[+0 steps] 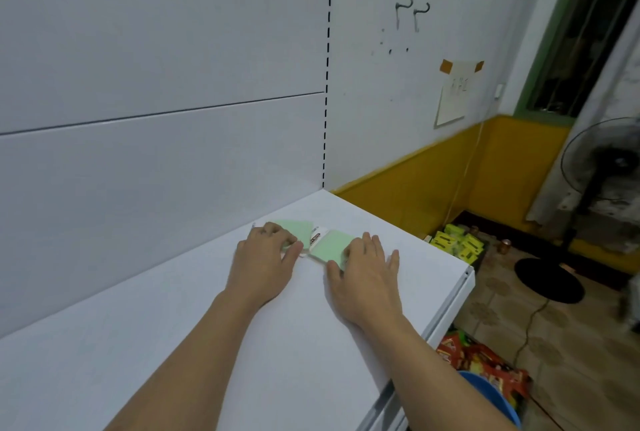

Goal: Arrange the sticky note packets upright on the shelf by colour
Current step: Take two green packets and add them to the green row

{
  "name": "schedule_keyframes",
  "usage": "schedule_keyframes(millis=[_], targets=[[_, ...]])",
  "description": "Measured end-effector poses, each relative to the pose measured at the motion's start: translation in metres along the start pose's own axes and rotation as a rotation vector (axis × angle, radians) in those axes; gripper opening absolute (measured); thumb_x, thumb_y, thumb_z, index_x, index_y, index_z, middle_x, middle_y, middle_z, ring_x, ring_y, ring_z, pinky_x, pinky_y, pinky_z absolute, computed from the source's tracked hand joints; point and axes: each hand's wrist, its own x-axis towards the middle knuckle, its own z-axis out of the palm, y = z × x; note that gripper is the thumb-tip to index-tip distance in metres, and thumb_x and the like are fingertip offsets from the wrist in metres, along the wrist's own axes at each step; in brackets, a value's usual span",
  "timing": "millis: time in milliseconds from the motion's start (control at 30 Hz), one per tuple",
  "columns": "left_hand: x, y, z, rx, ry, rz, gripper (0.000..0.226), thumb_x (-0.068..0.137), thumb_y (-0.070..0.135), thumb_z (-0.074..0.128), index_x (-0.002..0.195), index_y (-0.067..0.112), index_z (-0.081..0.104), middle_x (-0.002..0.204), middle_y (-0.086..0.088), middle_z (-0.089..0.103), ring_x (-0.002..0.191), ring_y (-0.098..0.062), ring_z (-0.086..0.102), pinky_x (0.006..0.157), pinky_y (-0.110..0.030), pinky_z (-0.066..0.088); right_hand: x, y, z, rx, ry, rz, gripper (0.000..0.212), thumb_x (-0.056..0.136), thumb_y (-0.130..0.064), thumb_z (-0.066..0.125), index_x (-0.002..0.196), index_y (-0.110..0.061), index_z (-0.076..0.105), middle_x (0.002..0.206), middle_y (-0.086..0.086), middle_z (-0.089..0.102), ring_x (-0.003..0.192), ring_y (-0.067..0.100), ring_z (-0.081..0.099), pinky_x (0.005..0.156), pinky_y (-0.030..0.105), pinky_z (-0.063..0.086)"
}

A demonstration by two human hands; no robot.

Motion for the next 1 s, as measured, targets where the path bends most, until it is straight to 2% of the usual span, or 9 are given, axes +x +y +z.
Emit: schedule_keyframes(millis=[133, 233, 333, 500, 633, 767, 833, 900, 1000], targets=[[-0.005, -0.005, -0.005, -0.128, -0.054, -0.006, 0.023, 0.091, 0.044, 0.053, 0.093, 0.021, 0.055, 0.1, 0.008, 0.056, 0.1, -0.016, 0.048, 0.082, -0.033, 0.043, 0.003, 0.001, 0.0, 0.116, 0.027, 0.047, 0.046, 0.093, -0.042, 0.04, 0.126, -0.009, 0.04, 0.135, 0.009, 0.044, 0.132, 0.027, 0.034, 0.116, 0.049, 0.017], [-0.005, -0.009, -0.008, -0.154, -0.089, -0.013, 0.025, 0.09, 0.036, 0.059, 0.11, 0.023, 0.054, 0.112, 0.007, 0.056, 0.111, -0.017, 0.044, 0.09, -0.035, 0.04, 0.003, 0.0, -0.004, 0.112, 0.074, 0.062, 0.044, 0.087, -0.047, 0.049, 0.113, -0.012, 0.044, 0.116, 0.005, 0.048, 0.112, 0.024, 0.042, 0.104, 0.04, 0.033], [-0.003, -0.012, -0.007, -0.084, -0.145, 0.029, 0.038, 0.093, 0.033, 0.051, 0.131, 0.029, 0.052, 0.127, 0.006, 0.05, 0.121, -0.021, 0.04, 0.098, -0.034, 0.037, 0.002, 0.003, -0.008, 0.189, 0.127, 0.104, 0.056, 0.077, -0.052, 0.062, 0.115, -0.016, 0.043, 0.114, 0.001, 0.043, 0.107, 0.02, 0.039, 0.095, 0.033, 0.038], [-0.01, -0.009, -0.015, -0.282, -0.133, 0.033, 0.027, 0.085, 0.044, 0.05, 0.098, 0.028, 0.067, 0.106, 0.014, 0.055, 0.104, -0.012, 0.05, 0.095, -0.033, 0.039, 0.0, 0.01, -0.013, 0.521, 0.33, 0.264, 0.062, 0.071, -0.03, 0.082, 0.118, -0.02, 0.042, 0.112, -0.007, 0.026, 0.104, 0.019, 0.045, 0.088, 0.034, 0.049], [-0.013, -0.002, -0.021, -0.351, -0.136, 0.057, 0.024, 0.08, 0.044, 0.067, 0.071, 0.026, 0.055, 0.089, 0.014, 0.058, 0.089, 0.005, 0.049, 0.106, -0.037, 0.026, -0.003, 0.013, -0.019, 0.665, 0.357, 0.308, 0.059, 0.076, -0.016, 0.08, 0.121, -0.019, 0.042, 0.116, -0.003, 0.032, 0.101, 0.016, 0.044, 0.084, 0.028, 0.044], [-0.017, 0.0, -0.023, -0.449, -0.216, 0.044, 0.036, 0.062, 0.055, 0.07, 0.063, 0.024, 0.05, 0.092, 0.012, 0.066, 0.099, 0.004, 0.054, 0.118, -0.035, 0.012, -0.006, 0.013, -0.022, 0.739, 0.336, 0.31, 0.063, 0.076, -0.013, 0.08, 0.128, -0.02, 0.044, 0.124, 0.0, 0.034, 0.102, 0.009, 0.038, 0.089, 0.026, 0.042], [-0.018, 0.001, -0.019, -0.469, -0.222, 0.061, 0.025, 0.068, 0.041, 0.076, 0.07, 0.027, 0.056, 0.098, 0.016, 0.066, 0.111, -0.003, 0.054, 0.12, -0.035, 0.008, -0.007, 0.014, -0.023, 0.757, 0.324, 0.314, 0.062, 0.077, -0.014, 0.079, 0.129, -0.02, 0.045, 0.124, -0.001, 0.035, 0.102, 0.008, 0.037, 0.091, 0.025, 0.043], [-0.017, 0.0, -0.017, -0.437, -0.187, 0.055, 0.02, 0.075, 0.029, 0.076, 0.086, 0.033, 0.06, 0.111, 0.019, 0.061, 0.119, -0.01, 0.05, 0.116, -0.034, 0.019, -0.006, 0.013, -0.023, 0.747, 0.325, 0.311, 0.061, 0.076, -0.016, 0.08, 0.128, -0.019, 0.047, 0.118, -0.003, 0.034, 0.101, 0.009, 0.038, 0.088, 0.023, 0.041], [-0.014, -0.002, -0.015, -0.261, -0.084, 0.004, 0.032, 0.08, 0.032, 0.071, 0.11, 0.039, 0.059, 0.122, 0.017, 0.054, 0.115, -0.014, 0.049, 0.101, -0.037, 0.036, -0.004, 0.013, -0.021, 0.788, 0.37, 0.332, 0.054, 0.074, -0.016, 0.082, 0.118, -0.021, 0.051, 0.115, -0.006, 0.032, 0.099, 0.01, 0.04, 0.091, 0.027, 0.045]])
